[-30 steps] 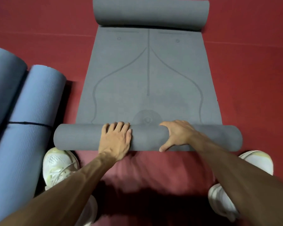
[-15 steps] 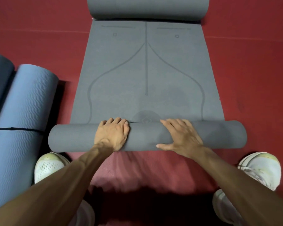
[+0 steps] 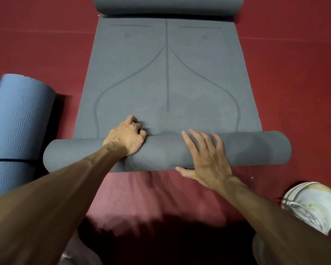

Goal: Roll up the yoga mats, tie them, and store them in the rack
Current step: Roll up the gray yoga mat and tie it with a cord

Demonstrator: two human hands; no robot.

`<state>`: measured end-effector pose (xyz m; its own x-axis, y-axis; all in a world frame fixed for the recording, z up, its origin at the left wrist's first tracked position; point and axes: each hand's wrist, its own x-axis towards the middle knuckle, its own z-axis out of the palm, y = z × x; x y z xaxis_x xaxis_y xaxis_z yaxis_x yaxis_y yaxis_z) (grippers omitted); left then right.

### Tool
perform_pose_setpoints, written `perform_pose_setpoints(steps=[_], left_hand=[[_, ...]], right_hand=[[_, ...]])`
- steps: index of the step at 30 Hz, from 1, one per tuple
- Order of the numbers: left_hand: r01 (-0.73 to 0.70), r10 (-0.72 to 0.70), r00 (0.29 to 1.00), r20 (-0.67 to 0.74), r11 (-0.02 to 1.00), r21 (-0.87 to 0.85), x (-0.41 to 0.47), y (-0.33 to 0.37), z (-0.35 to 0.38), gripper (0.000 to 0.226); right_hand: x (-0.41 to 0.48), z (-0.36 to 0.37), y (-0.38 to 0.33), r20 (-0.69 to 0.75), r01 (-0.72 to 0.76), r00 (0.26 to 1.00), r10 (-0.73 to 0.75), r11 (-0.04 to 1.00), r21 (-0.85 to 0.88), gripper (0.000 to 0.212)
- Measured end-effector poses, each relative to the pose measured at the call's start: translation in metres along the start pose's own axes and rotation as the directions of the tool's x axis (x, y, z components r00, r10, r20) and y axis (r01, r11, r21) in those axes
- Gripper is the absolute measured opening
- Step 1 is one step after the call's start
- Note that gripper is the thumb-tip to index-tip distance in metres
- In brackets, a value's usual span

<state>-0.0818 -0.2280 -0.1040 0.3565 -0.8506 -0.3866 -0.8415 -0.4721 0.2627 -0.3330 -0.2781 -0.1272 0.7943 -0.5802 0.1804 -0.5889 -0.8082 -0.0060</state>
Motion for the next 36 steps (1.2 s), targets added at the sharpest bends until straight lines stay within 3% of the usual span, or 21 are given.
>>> perform_pose_setpoints(steps=[2,4,9,11,14,17,19,24,29,32,36], left_hand=[[0.016,-0.015,1.000,0.024,1.000,-0.015,0.008,-0.001,-0.002,0.040],[0.045,-0.044,0.999,0.018,0.998,-0.033,0.011,-0.001,-0.003,0.038],[0.062,-0.064,0.995,-0.072,0.998,-0.022,0.009,0.004,-0.007,0.036],[0.056,-0.058,0.992,-0.110,0.998,-0.015,0.003,0.004,-0.007,0.032],[0.066,-0.102,0.976,-0.192,0.980,-0.187,-0.007,-0.002,-0.004,0.022],[0.070,-0.197,0.943,-0.267,0.904,-0.422,-0.014,-0.007,-0.005,0.018],[0.068,-0.211,0.939,-0.273,0.888,-0.454,-0.021,-0.005,-0.005,0.020],[-0.030,-0.010,0.970,-0.242,0.987,-0.160,-0.053,-0.001,0.002,0.027],[-0.103,0.155,0.950,-0.273,0.976,0.193,-0.092,-0.002,0.023,0.054],[-0.090,0.164,0.956,-0.242,0.953,0.289,-0.098,-0.002,0.034,0.052],[-0.078,0.164,0.953,-0.255,0.945,0.317,-0.089,-0.001,0.033,0.049]], right_hand=[[0.007,-0.001,0.008,0.073,0.062,0.996,-0.058,0.997,-0.041,0.121],[0.013,-0.001,0.014,0.130,0.100,0.987,-0.091,0.993,-0.069,0.127],[0.027,0.001,0.021,0.102,0.086,0.991,-0.082,0.996,-0.036,0.107],[0.035,-0.003,0.024,0.177,0.085,0.981,-0.079,0.996,-0.023,0.106],[0.049,-0.015,0.025,0.360,0.063,0.932,-0.049,0.998,-0.027,0.103],[0.056,-0.023,0.026,0.434,0.036,0.900,-0.045,0.999,0.029,0.103],[0.062,-0.029,0.027,0.497,0.014,0.867,-0.050,0.997,0.076,0.105],[0.071,-0.047,0.025,0.692,-0.114,0.719,-0.064,0.971,0.209,0.109],[0.055,-0.050,0.022,0.782,-0.201,0.618,-0.083,0.945,0.259,0.108],[0.051,-0.048,0.021,0.804,-0.223,0.588,-0.089,0.938,0.266,0.112],[0.051,-0.045,0.023,0.789,-0.224,0.607,-0.092,0.933,0.281,0.112]])
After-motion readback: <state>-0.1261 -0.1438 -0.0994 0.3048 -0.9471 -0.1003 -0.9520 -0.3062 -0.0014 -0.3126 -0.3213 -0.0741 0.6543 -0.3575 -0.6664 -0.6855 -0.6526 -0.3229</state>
